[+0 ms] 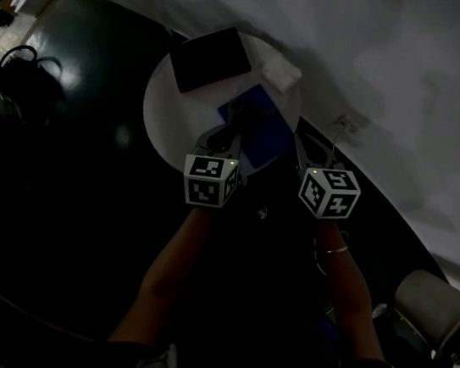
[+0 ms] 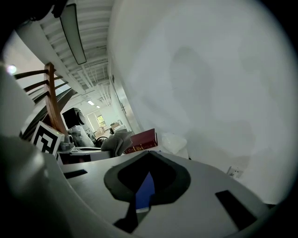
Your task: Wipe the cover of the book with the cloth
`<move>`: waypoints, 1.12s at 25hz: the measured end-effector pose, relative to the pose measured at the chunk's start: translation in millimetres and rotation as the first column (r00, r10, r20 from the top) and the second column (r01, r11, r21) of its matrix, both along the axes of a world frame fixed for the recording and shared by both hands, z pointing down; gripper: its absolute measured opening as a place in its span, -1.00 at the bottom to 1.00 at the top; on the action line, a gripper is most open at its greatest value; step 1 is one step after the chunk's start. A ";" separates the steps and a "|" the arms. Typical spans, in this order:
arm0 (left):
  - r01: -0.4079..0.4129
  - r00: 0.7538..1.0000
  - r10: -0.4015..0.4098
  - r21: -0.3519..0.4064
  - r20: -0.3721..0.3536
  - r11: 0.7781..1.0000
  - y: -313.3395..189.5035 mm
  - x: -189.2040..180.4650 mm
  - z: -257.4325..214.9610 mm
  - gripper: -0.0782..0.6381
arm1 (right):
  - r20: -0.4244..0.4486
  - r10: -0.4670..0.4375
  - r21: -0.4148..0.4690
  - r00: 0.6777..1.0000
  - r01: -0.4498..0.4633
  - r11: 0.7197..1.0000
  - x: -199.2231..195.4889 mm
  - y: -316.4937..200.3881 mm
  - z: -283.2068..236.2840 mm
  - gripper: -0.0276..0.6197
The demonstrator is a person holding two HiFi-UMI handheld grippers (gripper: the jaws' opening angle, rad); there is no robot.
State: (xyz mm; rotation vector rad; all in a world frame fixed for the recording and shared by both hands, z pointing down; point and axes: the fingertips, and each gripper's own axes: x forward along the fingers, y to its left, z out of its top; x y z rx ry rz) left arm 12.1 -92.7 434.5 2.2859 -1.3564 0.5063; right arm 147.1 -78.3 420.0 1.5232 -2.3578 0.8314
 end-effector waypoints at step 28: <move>0.026 0.999 -0.029 0.124 0.024 0.992 37.8 -2.5 -51.6 -0.69 | 0.016 -0.046 0.138 0.999 0.043 0.989 3.9 43.5 -51.2 -0.83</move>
